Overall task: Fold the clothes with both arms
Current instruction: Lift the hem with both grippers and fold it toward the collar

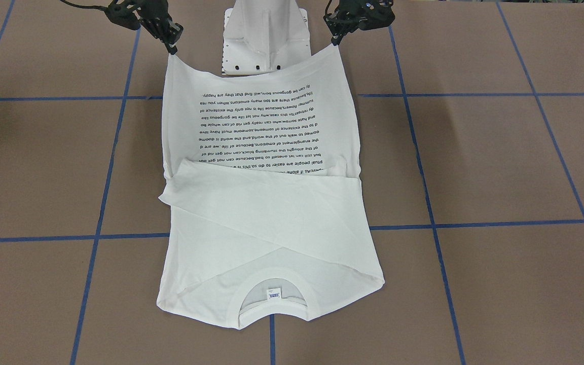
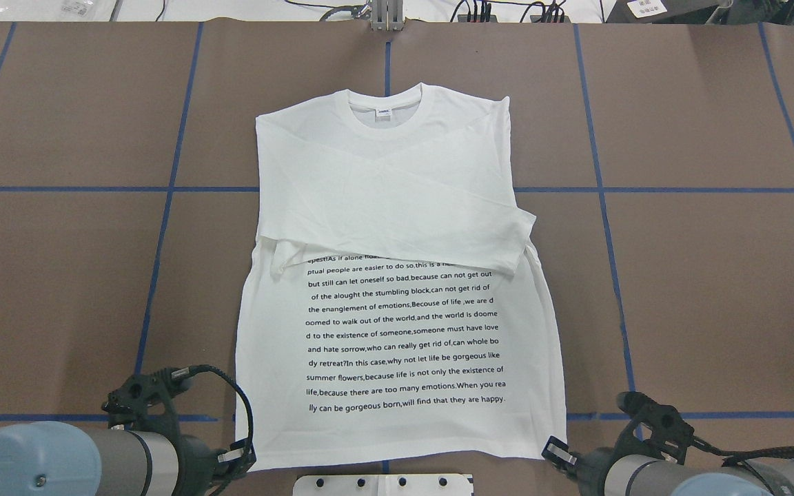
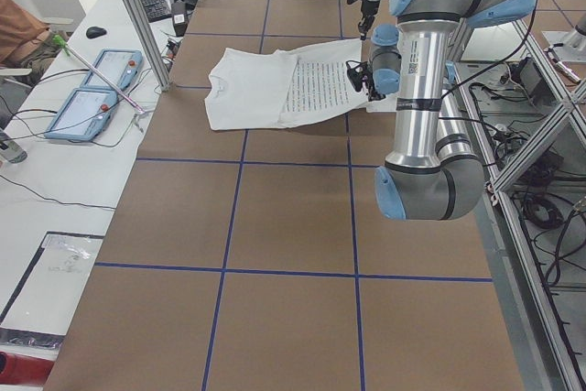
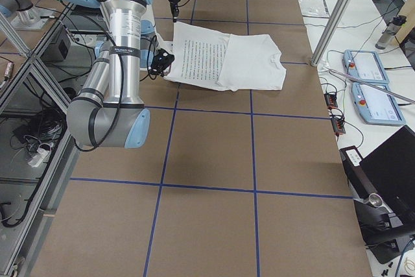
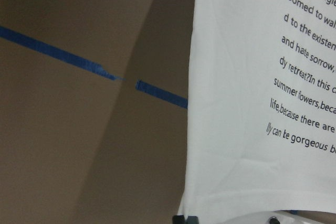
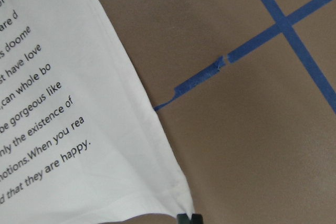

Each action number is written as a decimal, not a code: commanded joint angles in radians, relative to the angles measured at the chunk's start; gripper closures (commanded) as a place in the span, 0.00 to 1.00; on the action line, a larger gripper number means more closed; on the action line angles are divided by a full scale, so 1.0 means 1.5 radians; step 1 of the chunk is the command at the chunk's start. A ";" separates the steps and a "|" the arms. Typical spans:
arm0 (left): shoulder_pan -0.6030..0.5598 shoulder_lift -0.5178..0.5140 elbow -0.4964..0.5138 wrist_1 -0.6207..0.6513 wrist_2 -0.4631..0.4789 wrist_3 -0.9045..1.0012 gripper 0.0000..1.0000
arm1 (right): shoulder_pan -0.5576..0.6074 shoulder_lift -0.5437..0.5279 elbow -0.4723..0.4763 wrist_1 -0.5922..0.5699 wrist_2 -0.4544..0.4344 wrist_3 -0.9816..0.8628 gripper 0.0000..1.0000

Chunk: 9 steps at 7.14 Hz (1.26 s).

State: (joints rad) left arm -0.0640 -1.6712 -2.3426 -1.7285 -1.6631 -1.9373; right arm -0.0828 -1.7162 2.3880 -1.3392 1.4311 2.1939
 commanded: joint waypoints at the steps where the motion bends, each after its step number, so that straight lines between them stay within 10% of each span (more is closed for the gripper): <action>1: -0.052 -0.008 -0.035 0.001 -0.001 0.008 1.00 | 0.066 -0.007 0.063 0.000 0.000 0.002 1.00; 3: -0.148 -0.039 -0.020 0.002 -0.002 0.149 1.00 | 0.173 0.011 0.049 0.000 0.010 -0.011 1.00; 9: -0.396 -0.213 0.255 -0.028 -0.002 0.326 1.00 | 0.539 0.352 -0.301 -0.147 0.153 -0.348 1.00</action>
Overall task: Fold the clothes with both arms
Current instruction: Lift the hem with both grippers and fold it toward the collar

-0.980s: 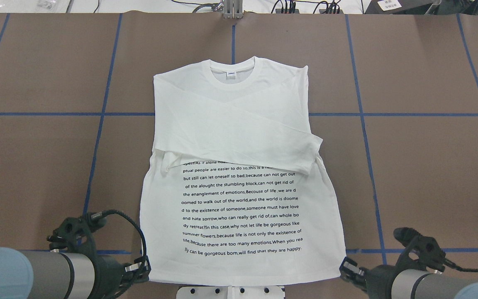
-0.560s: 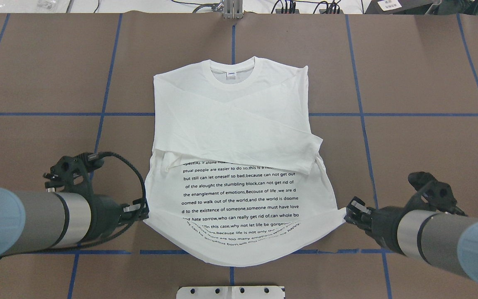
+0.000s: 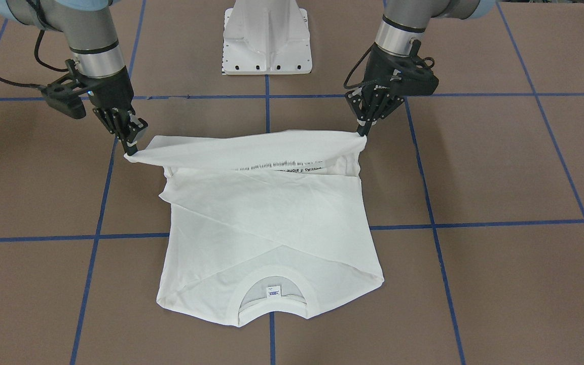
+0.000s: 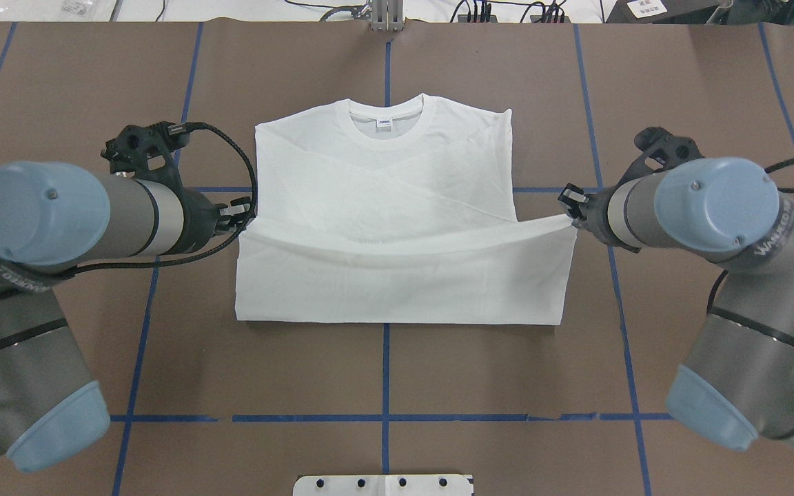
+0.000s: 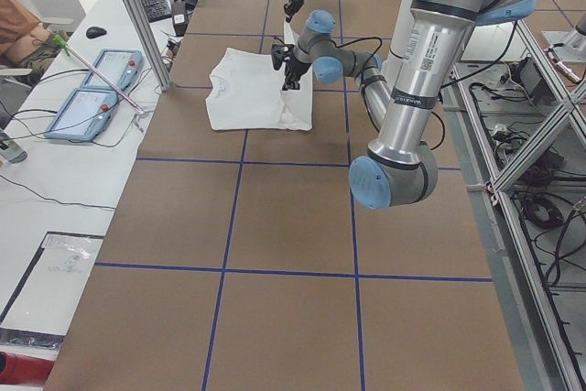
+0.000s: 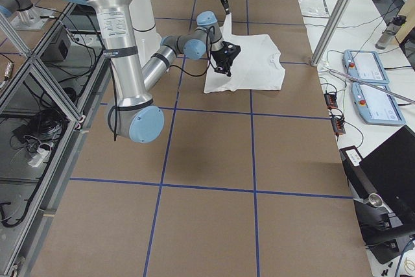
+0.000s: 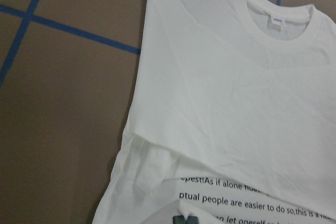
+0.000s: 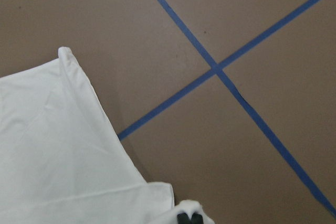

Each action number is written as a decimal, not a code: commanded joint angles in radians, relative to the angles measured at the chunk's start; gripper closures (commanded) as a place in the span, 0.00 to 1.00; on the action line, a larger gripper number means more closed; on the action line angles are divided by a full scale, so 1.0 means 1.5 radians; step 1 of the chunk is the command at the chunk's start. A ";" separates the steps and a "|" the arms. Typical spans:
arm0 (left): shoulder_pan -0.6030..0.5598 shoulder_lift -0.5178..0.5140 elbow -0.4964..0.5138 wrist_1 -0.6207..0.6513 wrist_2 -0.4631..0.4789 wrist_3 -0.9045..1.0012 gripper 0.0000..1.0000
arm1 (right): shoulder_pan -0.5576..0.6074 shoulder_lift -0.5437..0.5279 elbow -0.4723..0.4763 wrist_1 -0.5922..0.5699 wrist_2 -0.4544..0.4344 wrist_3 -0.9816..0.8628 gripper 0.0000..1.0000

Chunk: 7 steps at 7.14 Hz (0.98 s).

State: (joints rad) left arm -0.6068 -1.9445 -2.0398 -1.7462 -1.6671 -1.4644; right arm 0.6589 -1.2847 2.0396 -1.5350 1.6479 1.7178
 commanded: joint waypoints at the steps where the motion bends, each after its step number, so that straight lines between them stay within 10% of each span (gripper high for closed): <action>1: -0.057 -0.044 0.120 -0.078 0.001 0.012 1.00 | 0.055 0.112 -0.159 -0.006 0.006 -0.050 1.00; 5: -0.076 -0.120 0.379 -0.282 0.008 0.012 1.00 | 0.073 0.248 -0.405 0.095 0.001 -0.085 1.00; 7: -0.083 -0.120 0.401 -0.316 0.008 0.013 1.00 | 0.073 0.280 -0.460 0.124 0.001 -0.083 1.00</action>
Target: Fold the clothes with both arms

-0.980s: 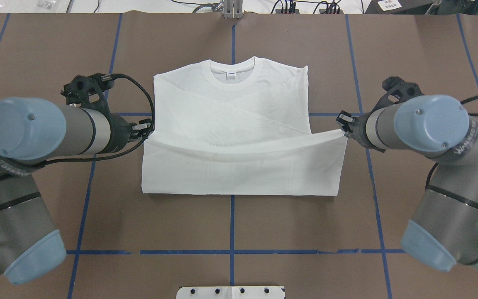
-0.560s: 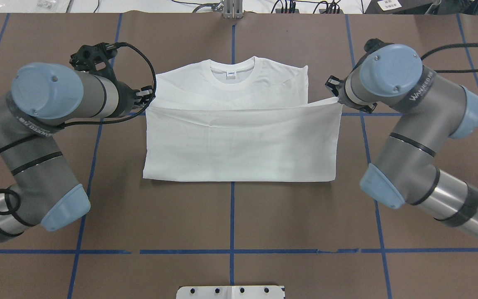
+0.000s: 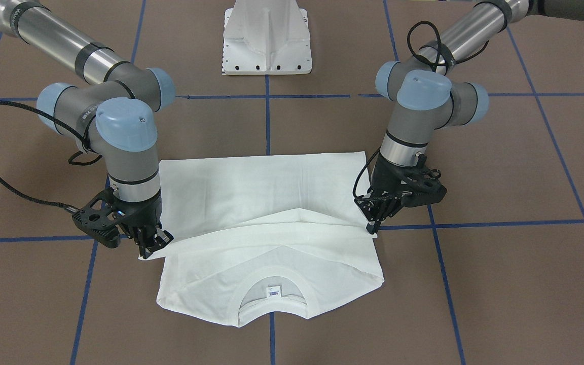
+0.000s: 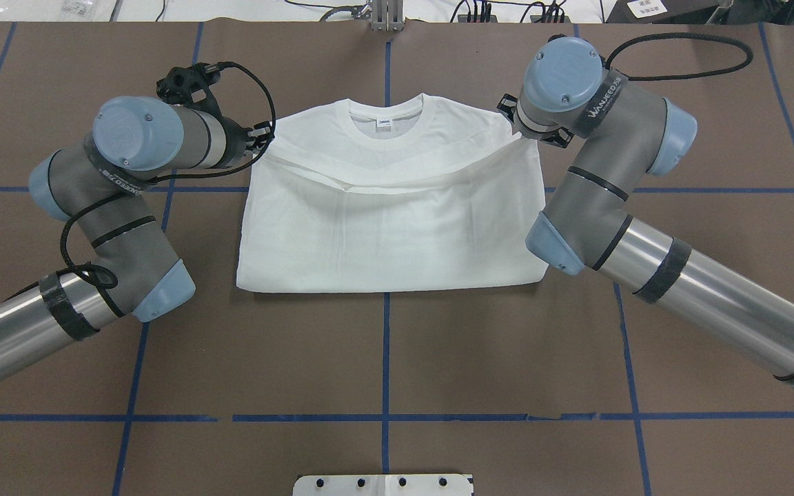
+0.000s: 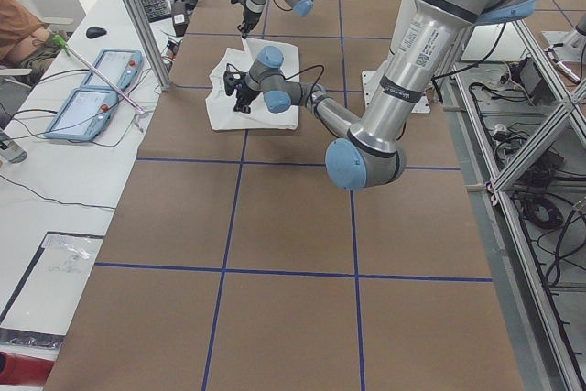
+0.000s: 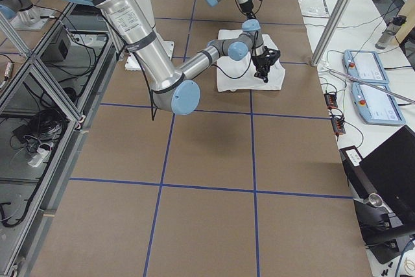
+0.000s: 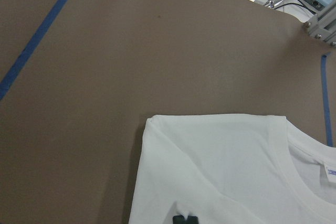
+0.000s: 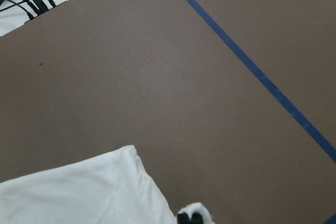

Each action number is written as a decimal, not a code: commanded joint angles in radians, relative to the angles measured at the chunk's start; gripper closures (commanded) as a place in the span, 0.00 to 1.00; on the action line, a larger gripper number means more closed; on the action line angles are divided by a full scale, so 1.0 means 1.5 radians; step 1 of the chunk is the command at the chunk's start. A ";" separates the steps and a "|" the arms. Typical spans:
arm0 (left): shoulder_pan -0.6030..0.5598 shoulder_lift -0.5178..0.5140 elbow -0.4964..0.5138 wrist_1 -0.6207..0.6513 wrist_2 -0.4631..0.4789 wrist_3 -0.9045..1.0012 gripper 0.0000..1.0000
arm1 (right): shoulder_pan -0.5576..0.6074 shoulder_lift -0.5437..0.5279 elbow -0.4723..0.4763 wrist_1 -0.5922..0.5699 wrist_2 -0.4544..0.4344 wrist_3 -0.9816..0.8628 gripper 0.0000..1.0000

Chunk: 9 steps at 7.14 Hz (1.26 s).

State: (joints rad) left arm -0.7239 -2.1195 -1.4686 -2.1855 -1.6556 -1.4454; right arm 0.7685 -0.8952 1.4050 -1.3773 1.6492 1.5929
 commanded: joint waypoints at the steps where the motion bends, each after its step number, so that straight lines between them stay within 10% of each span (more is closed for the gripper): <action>1: -0.017 -0.003 0.021 -0.039 0.000 0.001 1.00 | 0.008 0.034 -0.054 0.019 0.000 0.001 1.00; 8: -0.036 0.005 0.046 -0.040 -0.001 0.061 1.00 | 0.019 0.084 -0.148 0.055 0.001 0.003 1.00; 9: -0.035 0.006 0.048 -0.040 -0.001 0.061 0.85 | 0.019 0.087 -0.160 0.069 0.001 0.004 0.61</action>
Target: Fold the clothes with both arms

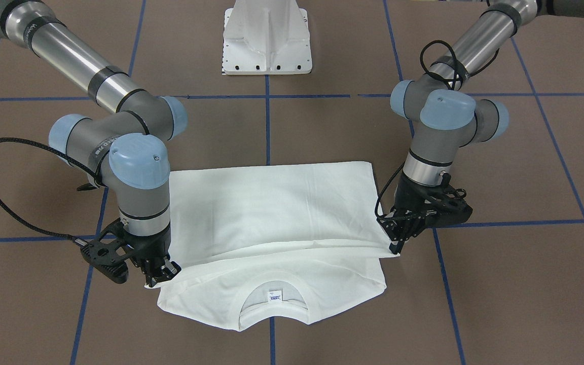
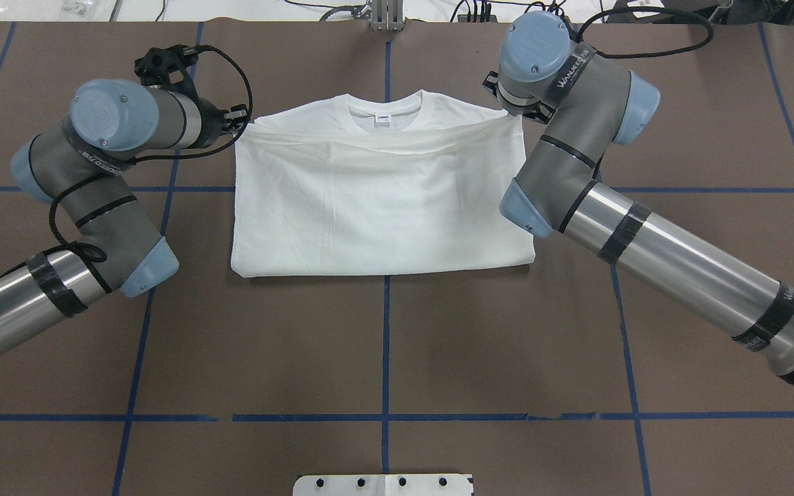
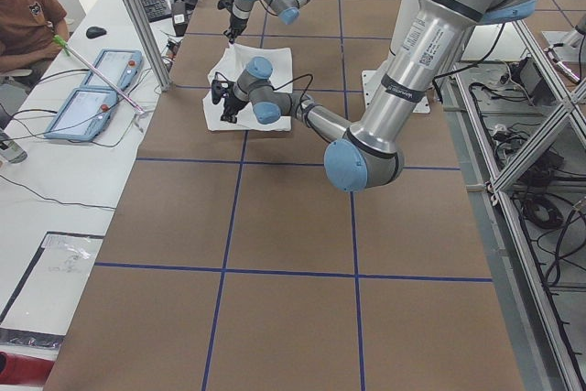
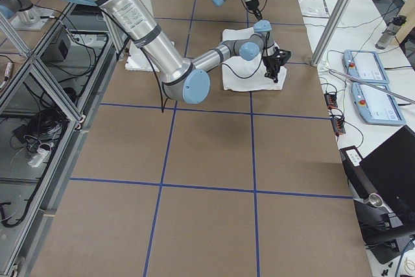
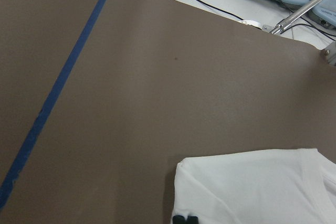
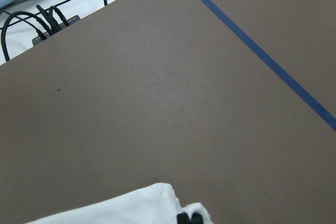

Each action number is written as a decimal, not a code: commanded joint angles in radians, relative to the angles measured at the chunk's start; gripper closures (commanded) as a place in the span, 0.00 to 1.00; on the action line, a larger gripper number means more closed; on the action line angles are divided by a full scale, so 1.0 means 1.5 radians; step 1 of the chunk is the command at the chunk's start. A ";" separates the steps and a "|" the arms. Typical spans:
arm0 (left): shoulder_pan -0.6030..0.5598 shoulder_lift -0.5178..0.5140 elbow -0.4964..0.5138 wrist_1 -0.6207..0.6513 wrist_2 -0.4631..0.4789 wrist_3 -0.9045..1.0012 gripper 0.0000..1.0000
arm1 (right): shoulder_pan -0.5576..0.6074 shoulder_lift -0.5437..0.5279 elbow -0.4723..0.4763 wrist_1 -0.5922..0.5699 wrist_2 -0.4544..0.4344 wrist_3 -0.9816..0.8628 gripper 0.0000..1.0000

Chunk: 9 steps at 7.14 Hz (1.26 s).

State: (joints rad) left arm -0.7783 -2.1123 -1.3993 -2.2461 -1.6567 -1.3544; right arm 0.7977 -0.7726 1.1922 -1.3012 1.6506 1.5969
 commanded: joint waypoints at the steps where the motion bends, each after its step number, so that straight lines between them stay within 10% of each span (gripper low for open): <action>1: 0.000 0.003 0.004 -0.001 0.000 -0.002 0.76 | 0.000 0.009 -0.020 0.019 0.000 0.001 0.48; 4: 0.000 0.036 0.000 -0.042 -0.002 -0.004 0.49 | 0.006 -0.006 0.013 0.021 0.007 0.007 0.34; 9: 0.001 0.036 -0.004 -0.041 -0.004 -0.006 0.35 | -0.146 -0.320 0.409 0.020 0.022 0.262 0.24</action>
State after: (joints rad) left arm -0.7767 -2.0586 -1.4039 -2.3070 -1.6628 -1.3635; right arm 0.6535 -1.1529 1.7003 -1.2751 1.6970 1.8917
